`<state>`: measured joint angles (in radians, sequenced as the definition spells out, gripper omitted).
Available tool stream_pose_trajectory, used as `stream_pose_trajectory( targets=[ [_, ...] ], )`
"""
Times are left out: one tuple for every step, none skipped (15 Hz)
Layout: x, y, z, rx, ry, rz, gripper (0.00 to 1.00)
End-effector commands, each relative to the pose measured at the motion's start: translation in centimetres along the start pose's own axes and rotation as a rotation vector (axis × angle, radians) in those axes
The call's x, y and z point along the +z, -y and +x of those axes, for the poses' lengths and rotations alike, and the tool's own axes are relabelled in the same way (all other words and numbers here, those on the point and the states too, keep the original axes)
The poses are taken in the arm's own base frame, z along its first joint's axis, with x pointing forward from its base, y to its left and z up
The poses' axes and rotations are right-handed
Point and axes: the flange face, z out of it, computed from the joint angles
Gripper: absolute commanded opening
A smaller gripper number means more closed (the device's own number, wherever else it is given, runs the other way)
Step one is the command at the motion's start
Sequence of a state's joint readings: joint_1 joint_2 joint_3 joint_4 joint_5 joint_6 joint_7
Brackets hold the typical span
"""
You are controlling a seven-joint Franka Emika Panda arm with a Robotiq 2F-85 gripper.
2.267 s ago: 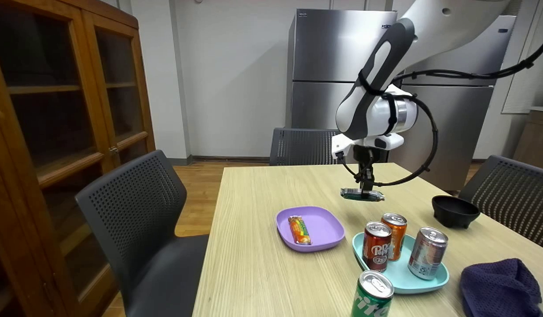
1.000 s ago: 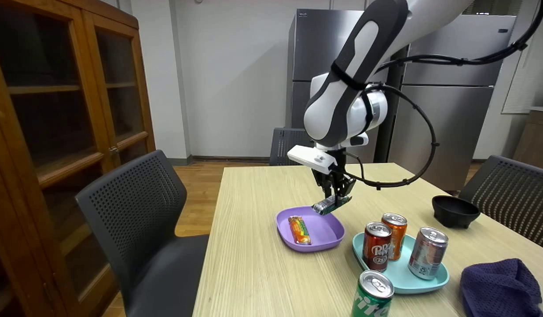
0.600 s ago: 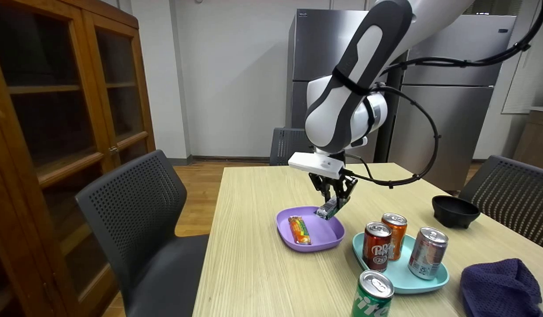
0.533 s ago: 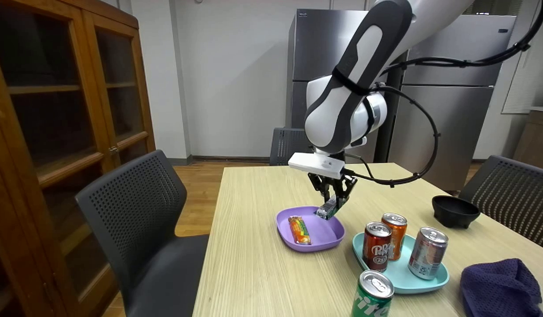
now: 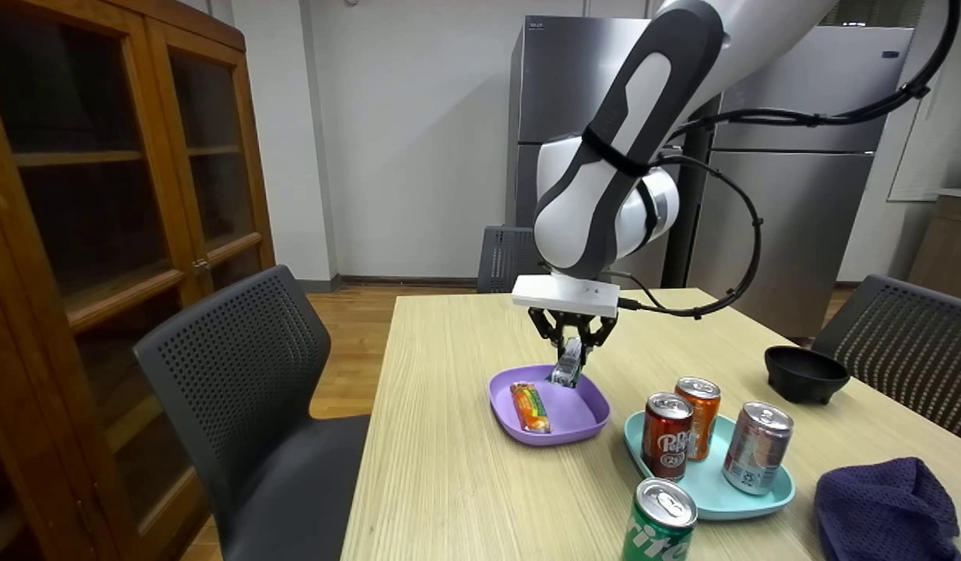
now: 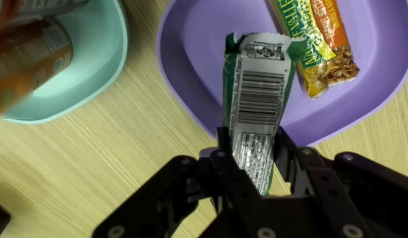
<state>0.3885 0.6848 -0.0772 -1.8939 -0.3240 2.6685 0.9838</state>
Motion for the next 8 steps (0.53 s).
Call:
stream_pose_trajectory(
  targets=[
    [0.1, 1.0, 0.2, -0.141, -0.007, 0.053, 0.11],
    [0.2, 1.2, 0.1, -0.171, -0.008, 0.066, 0.11],
    [0.3, 1.4, 0.0, -0.206, -0.002, 0.084, 0.11],
    [0.5, 1.7, -0.1, -0.236, 0.009, 0.096, 0.11],
    [0.7, 1.9, -0.1, -0.262, 0.018, 0.106, 0.11],
    [0.9, 2.1, -0.2, -0.286, 0.031, 0.117, 0.11],
    [1.1, 2.3, -0.2, -0.317, 0.057, 0.134, 0.11],
    [1.3, 2.5, -0.2, -0.331, 0.066, 0.145, 0.11]
  ],
)
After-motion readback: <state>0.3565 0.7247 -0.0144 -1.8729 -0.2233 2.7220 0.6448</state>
